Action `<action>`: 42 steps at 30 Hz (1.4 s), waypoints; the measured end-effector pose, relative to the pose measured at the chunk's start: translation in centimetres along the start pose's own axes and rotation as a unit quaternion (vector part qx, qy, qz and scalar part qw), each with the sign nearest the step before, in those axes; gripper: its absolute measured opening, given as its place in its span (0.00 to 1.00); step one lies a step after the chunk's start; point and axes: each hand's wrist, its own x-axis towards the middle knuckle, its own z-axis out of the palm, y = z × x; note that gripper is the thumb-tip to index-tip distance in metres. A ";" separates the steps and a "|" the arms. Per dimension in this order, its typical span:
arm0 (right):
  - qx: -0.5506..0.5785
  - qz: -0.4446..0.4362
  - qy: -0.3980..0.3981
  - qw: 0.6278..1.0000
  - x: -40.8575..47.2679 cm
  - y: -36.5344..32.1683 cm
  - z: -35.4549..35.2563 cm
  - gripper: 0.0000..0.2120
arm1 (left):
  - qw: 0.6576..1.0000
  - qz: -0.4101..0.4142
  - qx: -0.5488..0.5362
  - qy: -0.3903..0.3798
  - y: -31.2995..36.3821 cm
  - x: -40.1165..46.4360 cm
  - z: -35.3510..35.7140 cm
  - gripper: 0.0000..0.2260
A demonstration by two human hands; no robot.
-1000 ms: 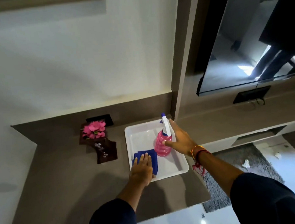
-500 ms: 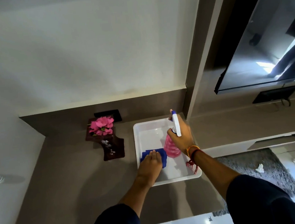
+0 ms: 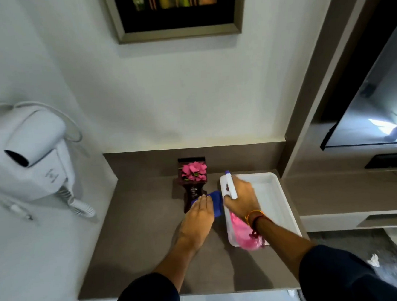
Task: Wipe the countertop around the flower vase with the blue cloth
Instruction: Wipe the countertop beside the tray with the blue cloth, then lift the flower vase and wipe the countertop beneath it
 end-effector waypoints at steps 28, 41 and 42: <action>0.062 0.039 0.107 0.992 -0.3 2.9 -3.8 0.11 | 0.999 0.002 0.000 -0.034 1.1 -1.5 -0.7 0.25; 0.150 0.061 0.080 0.984 4.1 14.7 -4.7 0.21 | 0.994 -0.040 0.047 -0.085 2.4 1.0 2.0 0.33; 0.160 0.063 0.080 0.982 4.2 15.0 -4.5 0.21 | 0.994 -0.041 0.049 -0.083 2.3 1.1 2.0 0.32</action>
